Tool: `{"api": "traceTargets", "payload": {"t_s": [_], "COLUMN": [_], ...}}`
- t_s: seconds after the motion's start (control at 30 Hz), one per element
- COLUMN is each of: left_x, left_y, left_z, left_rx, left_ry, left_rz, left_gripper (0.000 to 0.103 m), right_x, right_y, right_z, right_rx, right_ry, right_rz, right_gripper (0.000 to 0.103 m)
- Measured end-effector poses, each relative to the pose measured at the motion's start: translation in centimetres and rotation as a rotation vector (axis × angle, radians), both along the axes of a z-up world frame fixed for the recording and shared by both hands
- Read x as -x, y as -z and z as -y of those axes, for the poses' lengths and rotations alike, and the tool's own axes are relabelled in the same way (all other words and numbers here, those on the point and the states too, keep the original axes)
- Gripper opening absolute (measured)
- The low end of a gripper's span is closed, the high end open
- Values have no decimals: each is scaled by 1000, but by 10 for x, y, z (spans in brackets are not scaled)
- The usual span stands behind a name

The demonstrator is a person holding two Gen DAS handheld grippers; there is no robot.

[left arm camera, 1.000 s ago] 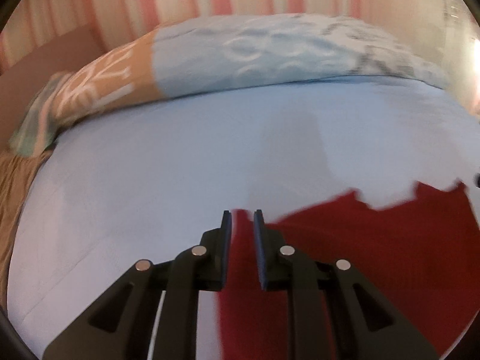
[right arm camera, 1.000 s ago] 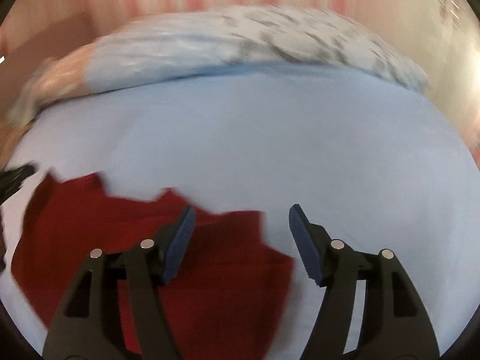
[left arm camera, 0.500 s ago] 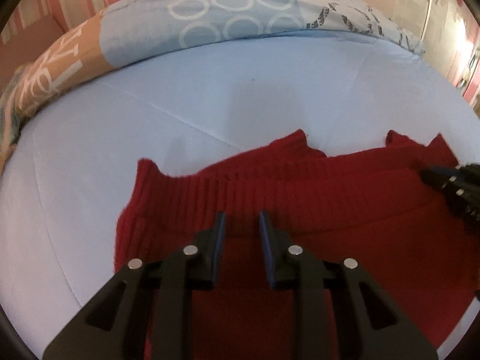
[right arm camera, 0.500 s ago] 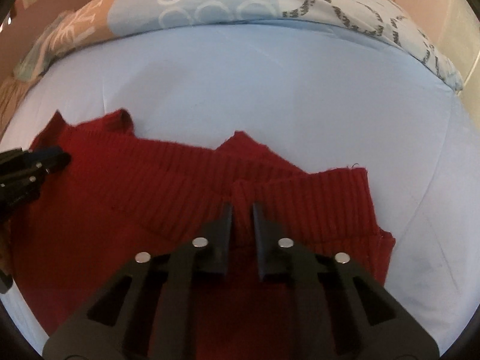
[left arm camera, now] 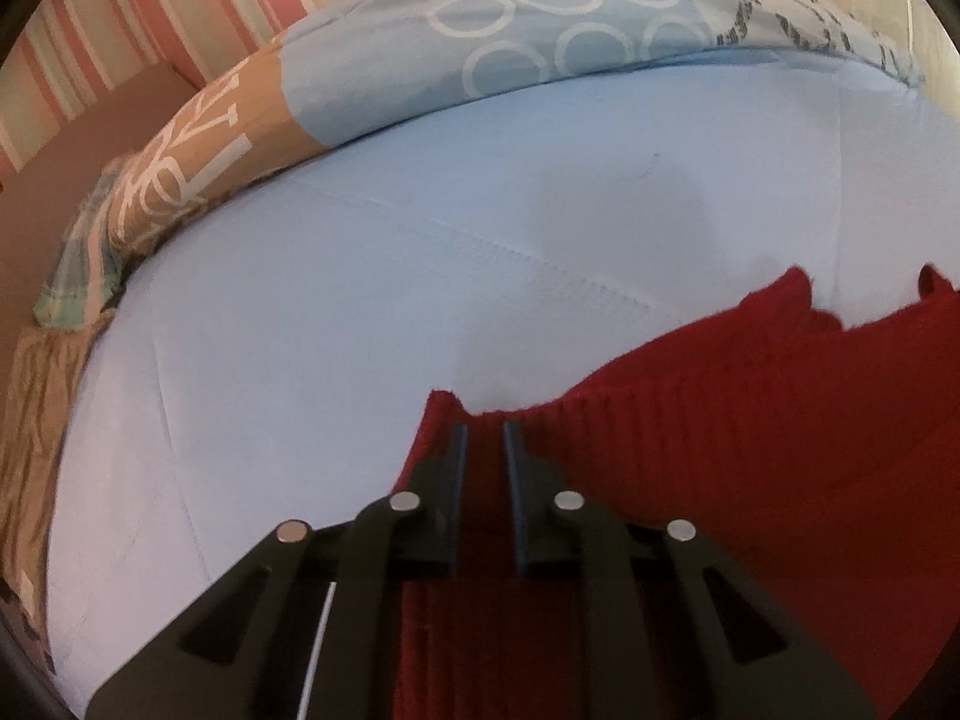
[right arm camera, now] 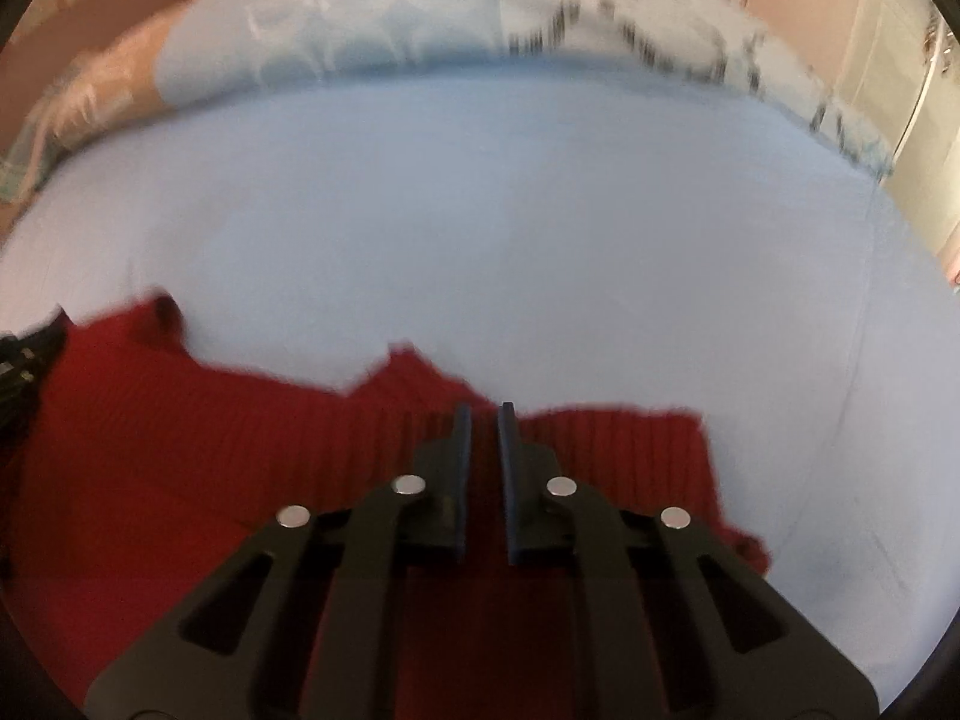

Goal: Fold small clothes
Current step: 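Lay the hem on the collar, open both grippers and withdraw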

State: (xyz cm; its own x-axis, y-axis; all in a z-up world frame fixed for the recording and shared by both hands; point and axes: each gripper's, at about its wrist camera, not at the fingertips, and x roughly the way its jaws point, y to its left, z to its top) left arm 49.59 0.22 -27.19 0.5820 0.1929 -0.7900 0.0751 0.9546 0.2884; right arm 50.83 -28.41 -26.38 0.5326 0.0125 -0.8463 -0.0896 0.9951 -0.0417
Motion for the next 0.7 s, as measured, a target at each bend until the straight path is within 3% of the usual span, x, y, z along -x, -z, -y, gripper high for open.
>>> {"api": "traceTargets", "payload": {"t_s": [0.03,0.07,0.1,0.23,0.33,0.47,0.6,0.67,0.7], "left_x": [0,-1,-2,4,31,79,104,103,100], "left_y": [0,-1,-2,-23,-52,-77,-58,-33,-24], "left_z": [0,0,-1,-12,4,25,45,47,44], "left_rx": [-2,-2,-5,64,90,193,192,174,171], "left_ry": [0,-2,-3,-13,81,170,219,182,162], "left_rz": [1,1,2,32,96,130,77,10,-13], "left_gripper": [14,14,14,13,13,13,14,14,14], "right_x": [1,3,7,30,55,93,115,114,111], "right_y": [-5,-12,-20,-55,-72,-72,-42,-23,-18], "right_z": [1,2,2,-6,-4,-13,-33,-35,-32], "right_rx": [10,4,-17,-53,-86,-118,-19,14,20], "right_ry": [13,16,5,-107,-115,-134,-158,-124,-98], "right_rz": [15,32,56,107,121,100,42,-1,-5], "right_gripper": [30,51,58,57,59,63,64,65,75]}}
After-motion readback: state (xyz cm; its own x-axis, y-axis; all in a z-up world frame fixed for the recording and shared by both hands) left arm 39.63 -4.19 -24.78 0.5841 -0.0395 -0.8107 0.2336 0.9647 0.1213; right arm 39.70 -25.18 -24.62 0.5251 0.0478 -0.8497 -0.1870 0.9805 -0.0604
